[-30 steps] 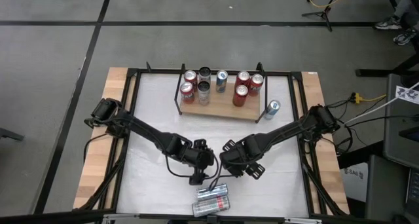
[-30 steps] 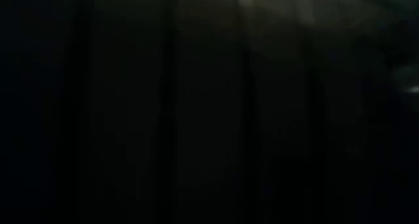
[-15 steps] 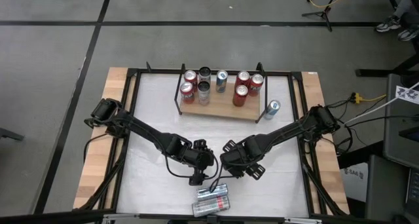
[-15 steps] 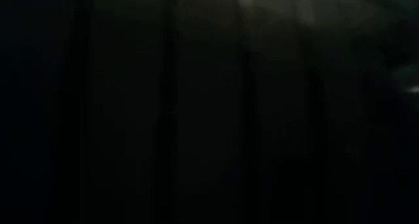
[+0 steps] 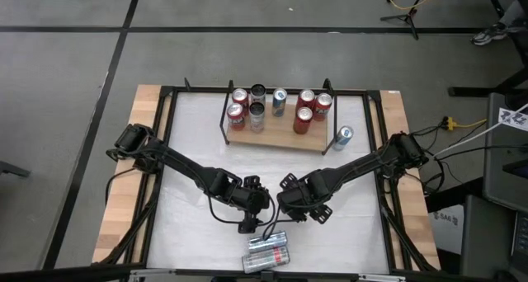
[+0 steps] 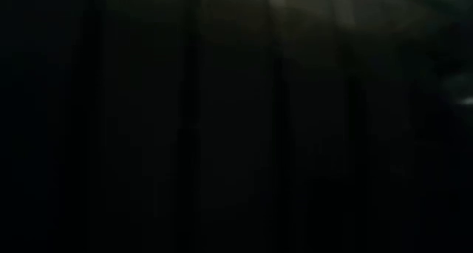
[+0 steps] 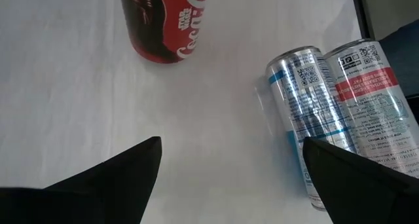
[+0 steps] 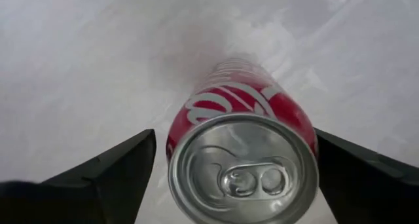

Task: Place canned beverage on shelf
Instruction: Put the red-white soda can on the shelf aligned with the red-black soda cans

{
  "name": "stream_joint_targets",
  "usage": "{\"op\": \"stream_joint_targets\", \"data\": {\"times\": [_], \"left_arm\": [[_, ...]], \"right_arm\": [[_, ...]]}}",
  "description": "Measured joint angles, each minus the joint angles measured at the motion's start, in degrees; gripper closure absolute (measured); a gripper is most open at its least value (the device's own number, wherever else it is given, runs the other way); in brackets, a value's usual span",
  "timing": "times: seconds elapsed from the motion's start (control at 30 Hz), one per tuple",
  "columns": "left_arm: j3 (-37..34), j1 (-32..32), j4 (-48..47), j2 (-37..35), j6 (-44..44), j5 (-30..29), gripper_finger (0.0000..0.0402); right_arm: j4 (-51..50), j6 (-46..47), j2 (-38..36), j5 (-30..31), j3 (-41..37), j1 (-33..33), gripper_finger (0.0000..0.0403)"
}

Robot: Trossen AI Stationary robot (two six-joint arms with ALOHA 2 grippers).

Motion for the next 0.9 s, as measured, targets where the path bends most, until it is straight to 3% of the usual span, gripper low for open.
{"op": "stream_joint_targets", "data": {"times": [0.37, 0.73, 0.9], "left_arm": [[0.00, -0.58, 0.01, 0.00, -2.64, -0.01, 0.0038], [0.00, -2.20, 0.03, 0.00, -2.64, 0.00, 0.0038], [0.00, -2.27, 0.07, 0.00, -2.89, -0.02, 0.0038]], "right_arm": [[-0.05, -0.04, 0.00, 8.30, 0.00, 0.00, 0.0027], [-2.69, 0.11, -0.41, 8.50, 0.00, 0.09, 0.0026], [-4.15, 4.63, -2.31, 8.57, 0.00, 0.11, 0.0026]]}}
